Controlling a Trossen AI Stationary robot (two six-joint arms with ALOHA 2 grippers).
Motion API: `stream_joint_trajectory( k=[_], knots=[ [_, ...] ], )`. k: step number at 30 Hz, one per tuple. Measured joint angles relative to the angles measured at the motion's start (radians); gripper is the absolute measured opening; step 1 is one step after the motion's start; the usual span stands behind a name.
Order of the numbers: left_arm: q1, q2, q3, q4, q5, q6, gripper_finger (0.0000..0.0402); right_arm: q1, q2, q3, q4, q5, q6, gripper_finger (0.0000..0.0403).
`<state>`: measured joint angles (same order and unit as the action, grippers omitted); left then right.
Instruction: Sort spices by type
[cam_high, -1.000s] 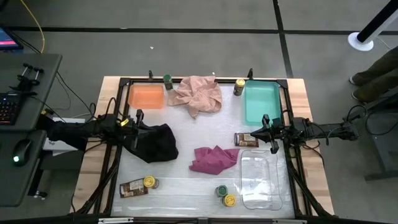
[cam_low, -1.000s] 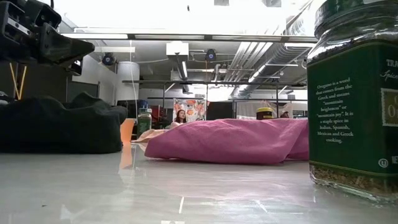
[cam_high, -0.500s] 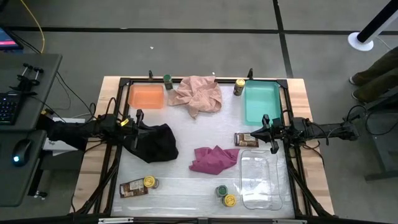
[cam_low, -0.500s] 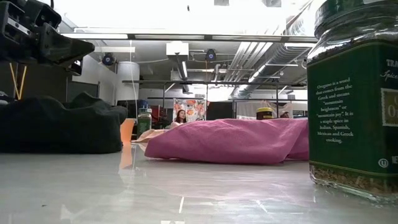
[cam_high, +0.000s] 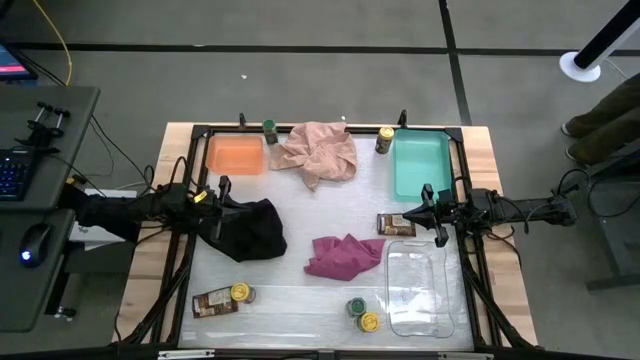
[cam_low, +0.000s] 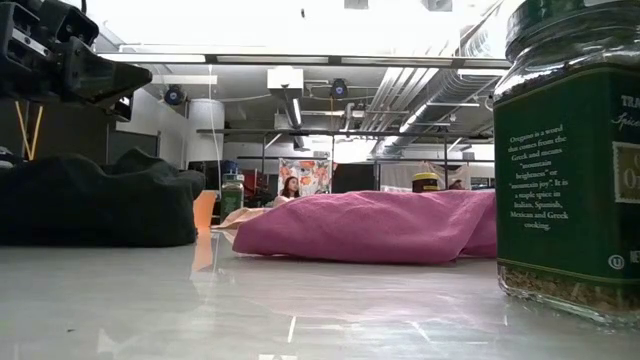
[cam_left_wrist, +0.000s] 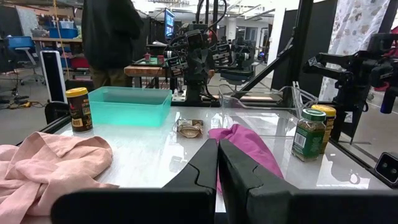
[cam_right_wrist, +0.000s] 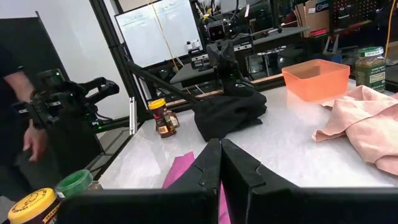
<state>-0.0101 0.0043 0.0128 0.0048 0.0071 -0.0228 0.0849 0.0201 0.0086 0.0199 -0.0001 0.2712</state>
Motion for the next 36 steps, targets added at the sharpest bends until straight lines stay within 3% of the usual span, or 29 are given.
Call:
stream_joint_trajectory(
  k=[27, 30, 34, 36],
  knots=[
    [0.000, 0.000, 0.000, 0.000, 0.000, 0.000, 0.0001, 0.000, 0.000, 0.000, 0.000, 0.001, -0.001, 0.0001],
    [0.000, 0.000, 0.000, 0.000, 0.000, 0.000, 0.0001, 0.000, 0.001, 0.000, 0.072, 0.097, 0.054, 0.0001],
    [0.000, 0.000, 0.000, 0.000, 0.000, 0.000, 0.0001, 0.000, 0.000, 0.000, 0.419, 0.380, 0.336, 0.0001],
    [0.000, 0.000, 0.000, 0.000, 0.000, 0.000, 0.0001, -0.004, 0.007, 0.008, 0.532, 0.472, 0.366, 0.0001]
  ],
)
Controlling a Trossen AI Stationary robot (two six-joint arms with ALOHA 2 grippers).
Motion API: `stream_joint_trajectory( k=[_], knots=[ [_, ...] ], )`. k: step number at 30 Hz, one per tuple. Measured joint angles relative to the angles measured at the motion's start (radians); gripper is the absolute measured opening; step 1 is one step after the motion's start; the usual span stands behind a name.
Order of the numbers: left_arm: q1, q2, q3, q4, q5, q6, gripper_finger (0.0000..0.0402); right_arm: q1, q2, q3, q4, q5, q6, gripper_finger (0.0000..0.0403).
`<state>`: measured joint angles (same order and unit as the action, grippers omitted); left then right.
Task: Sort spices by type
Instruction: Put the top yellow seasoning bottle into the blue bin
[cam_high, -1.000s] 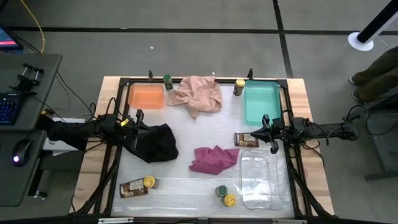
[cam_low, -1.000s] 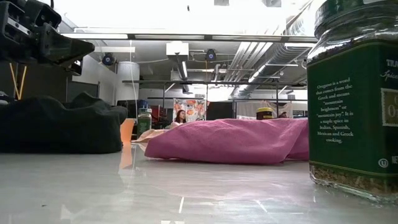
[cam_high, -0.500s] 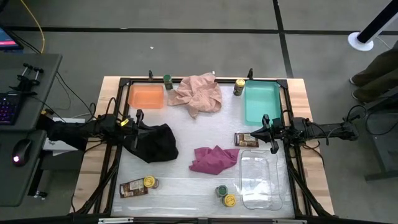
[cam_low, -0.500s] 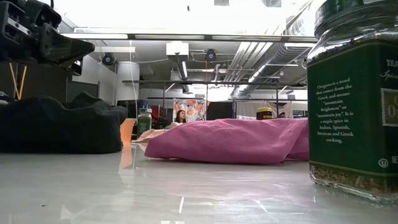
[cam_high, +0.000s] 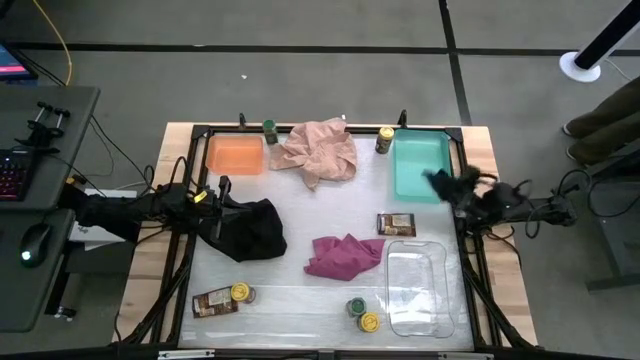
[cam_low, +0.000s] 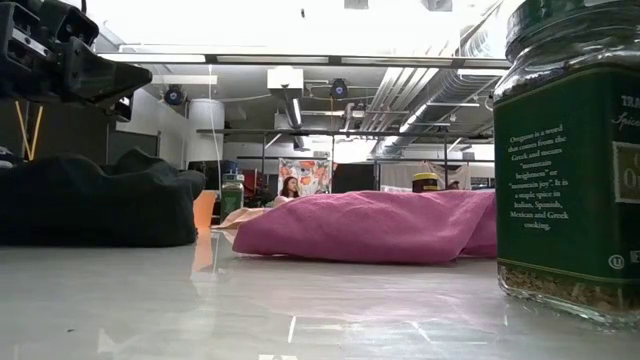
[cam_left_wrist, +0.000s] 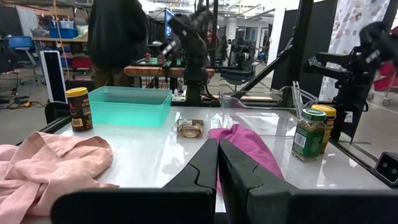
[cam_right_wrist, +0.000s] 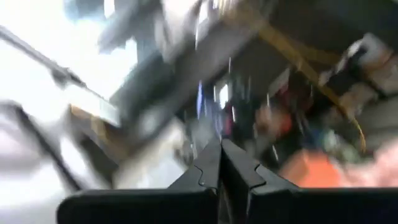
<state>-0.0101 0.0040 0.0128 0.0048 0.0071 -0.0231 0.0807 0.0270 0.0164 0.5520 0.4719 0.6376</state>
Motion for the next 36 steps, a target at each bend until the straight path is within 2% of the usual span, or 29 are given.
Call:
stream_joint_trajectory(
  k=[3, 5, 7, 9, 13, 14, 17, 21, 24, 28, 36],
  knots=[
    [0.000, 0.000, 0.000, 0.000, 0.000, 0.000, 0.0001, -0.047, 0.078, 0.119, -0.129, 0.026, 0.006, 0.0000],
    [0.000, 0.000, 0.000, 0.000, 0.000, 0.000, 0.0001, -0.120, 0.193, 0.247, -0.347, 0.079, 0.094, 0.0000],
    [0.000, 0.000, 0.000, 0.000, 0.000, 0.000, 0.0001, -0.236, 0.335, 0.390, -0.579, 0.075, 0.156, 0.0000],
    [0.000, 0.000, 0.000, 0.000, 0.000, 0.000, 0.0001, -0.389, 0.499, 0.536, -0.751, -0.038, 0.151, 0.0000],
    [0.000, 0.000, 0.000, 0.000, 0.000, 0.000, 0.0001, -0.692, 0.851, 0.776, -0.871, -0.500, -0.090, 0.0000],
    [0.000, 0.000, 0.000, 0.000, 0.000, 0.000, 0.0001, -0.746, 0.938, 0.827, -0.886, -0.580, -0.146, 0.0000],
    [0.000, 0.001, 0.000, 0.001, 0.000, 0.000, 0.0001, -0.863, 1.161, 0.983, -0.983, -0.672, -0.232, 0.0002],
    [0.000, 0.002, 0.000, 0.000, 0.000, 0.000, 0.0001, -0.924, 1.376, 1.143, -1.135, -0.674, -0.330, 0.0026],
    [0.000, 0.002, 0.000, 0.000, 0.000, 0.000, 0.0001, -0.931, 1.479, 1.240, -1.198, -0.673, -0.376, 0.0063],
    [0.000, 0.002, 0.000, 0.000, 0.000, 0.000, 0.0001, -0.932, 1.574, 1.358, -1.315, -0.616, -0.455, 0.0126],
    [0.000, 0.002, 0.000, 0.000, 0.000, 0.000, 0.0001, -0.949, 1.695, 1.527, -1.508, -0.551, -0.458, 0.0245]
  ],
)
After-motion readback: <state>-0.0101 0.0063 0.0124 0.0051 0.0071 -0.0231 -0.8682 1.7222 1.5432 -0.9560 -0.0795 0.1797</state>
